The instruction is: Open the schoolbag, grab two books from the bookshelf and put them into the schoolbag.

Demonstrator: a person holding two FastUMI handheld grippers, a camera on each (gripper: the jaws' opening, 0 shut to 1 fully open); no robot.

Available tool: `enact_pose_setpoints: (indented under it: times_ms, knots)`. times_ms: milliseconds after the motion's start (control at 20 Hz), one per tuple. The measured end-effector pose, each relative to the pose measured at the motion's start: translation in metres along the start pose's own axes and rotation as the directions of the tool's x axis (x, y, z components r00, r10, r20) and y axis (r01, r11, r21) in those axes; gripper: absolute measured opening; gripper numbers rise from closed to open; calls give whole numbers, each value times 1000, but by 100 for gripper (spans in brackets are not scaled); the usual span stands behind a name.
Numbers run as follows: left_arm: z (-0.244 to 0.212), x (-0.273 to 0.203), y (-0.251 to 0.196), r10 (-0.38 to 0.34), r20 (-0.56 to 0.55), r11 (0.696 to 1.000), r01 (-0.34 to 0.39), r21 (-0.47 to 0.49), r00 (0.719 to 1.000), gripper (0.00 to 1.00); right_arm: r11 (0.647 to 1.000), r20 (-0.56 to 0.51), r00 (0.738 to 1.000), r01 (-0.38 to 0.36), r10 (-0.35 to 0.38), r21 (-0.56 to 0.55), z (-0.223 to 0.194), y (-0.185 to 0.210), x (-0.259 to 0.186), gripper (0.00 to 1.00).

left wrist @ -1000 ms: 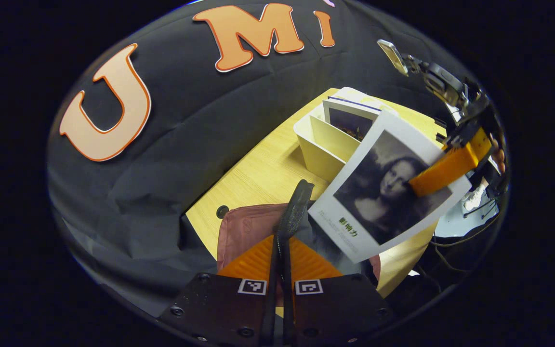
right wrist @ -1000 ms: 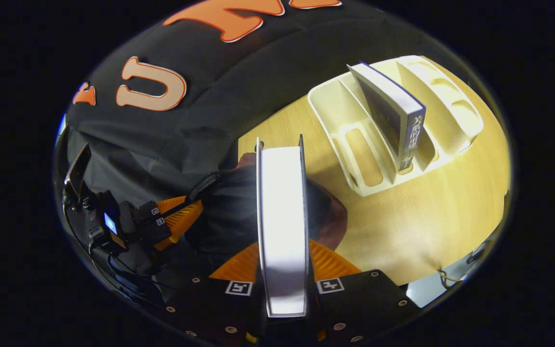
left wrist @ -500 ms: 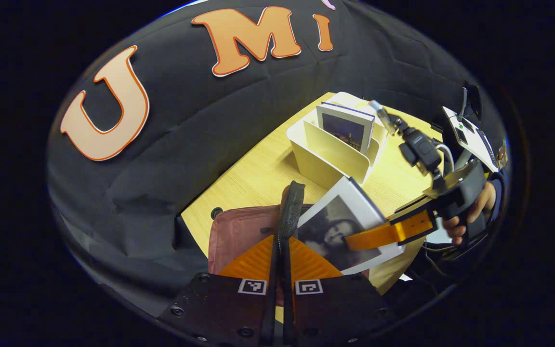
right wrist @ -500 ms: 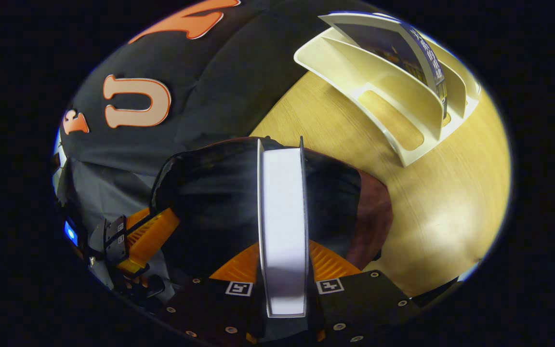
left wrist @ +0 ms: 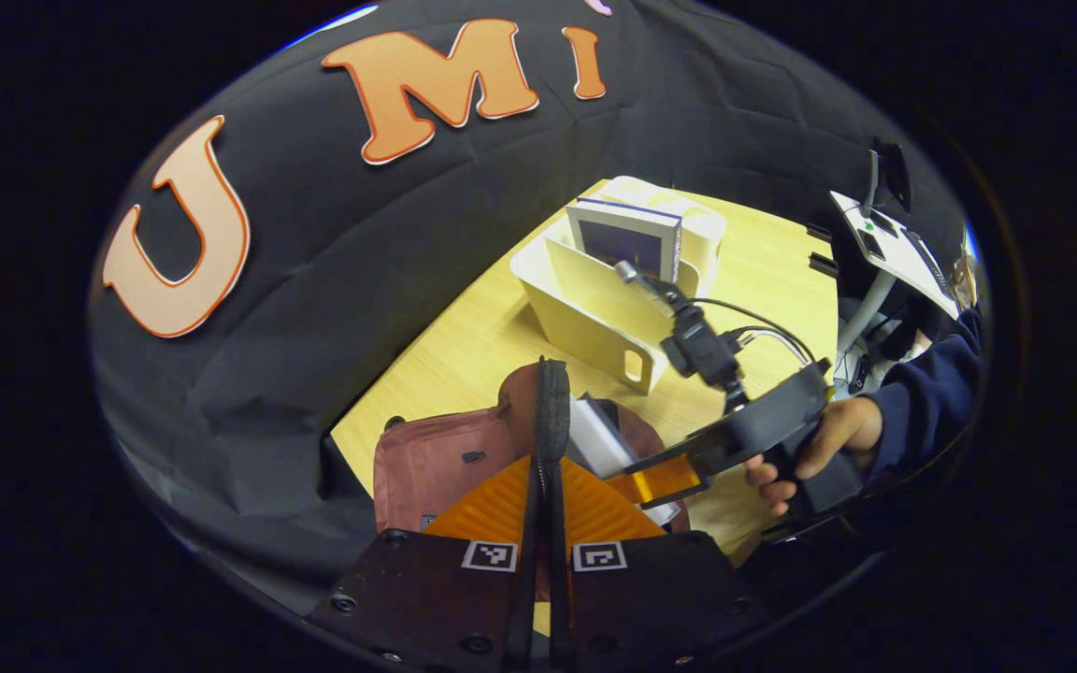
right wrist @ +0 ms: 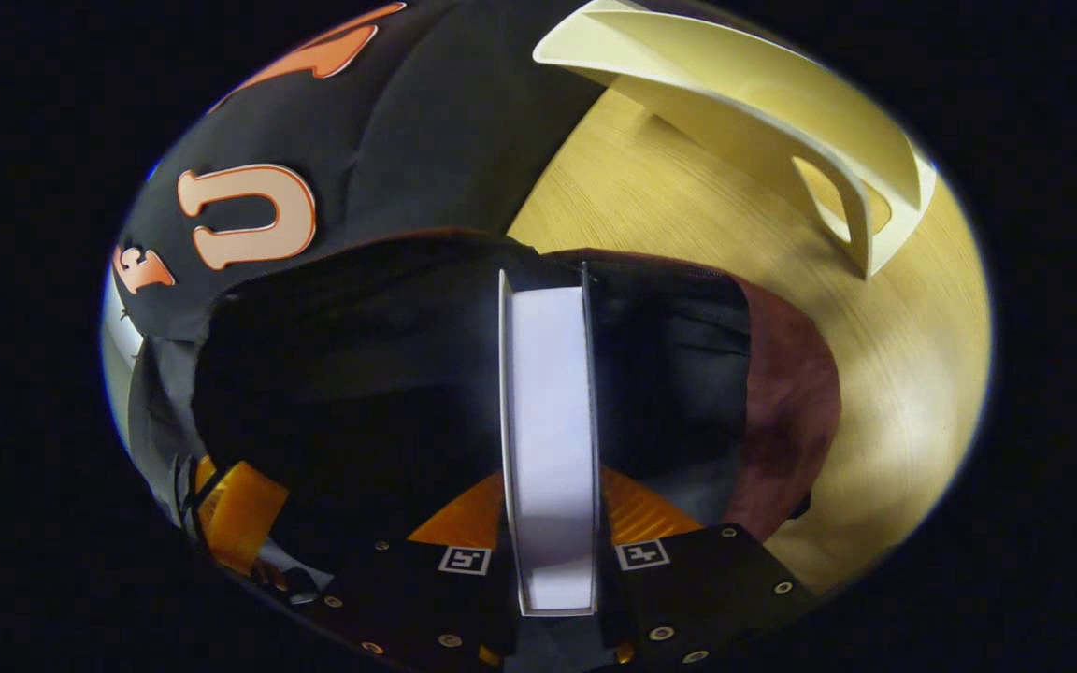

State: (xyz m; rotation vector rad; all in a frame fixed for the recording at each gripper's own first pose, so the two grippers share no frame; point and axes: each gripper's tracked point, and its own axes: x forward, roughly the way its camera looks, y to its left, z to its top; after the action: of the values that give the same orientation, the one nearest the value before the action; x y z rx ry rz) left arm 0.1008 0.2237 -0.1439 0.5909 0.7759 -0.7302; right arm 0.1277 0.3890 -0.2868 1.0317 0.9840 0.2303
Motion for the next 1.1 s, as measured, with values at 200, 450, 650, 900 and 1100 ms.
enact_pose_setpoints:
  times_ms: [200,450,650,900,1100]
  knots:
    - [0,3,-9,-6,9,1000,6,11,1000,12,997,22,999,-44,43,65,-2,3,23,34]
    - [-5,5,3,16,5,1000,-16,-22,1000,7,997,17,1000,18,-20,71,-3,-5,33,41]
    - [-6,4,15,31,18,997,-29,-75,999,3,982,10,986,168,-168,-82,-2,-38,-4,85]
    - [-5,9,11,34,36,995,-31,-92,999,8,891,107,933,360,-343,-278,24,-89,-73,97]
    - [-5,10,3,42,40,996,-39,-83,998,7,796,183,888,460,-422,-393,59,-97,-137,97]
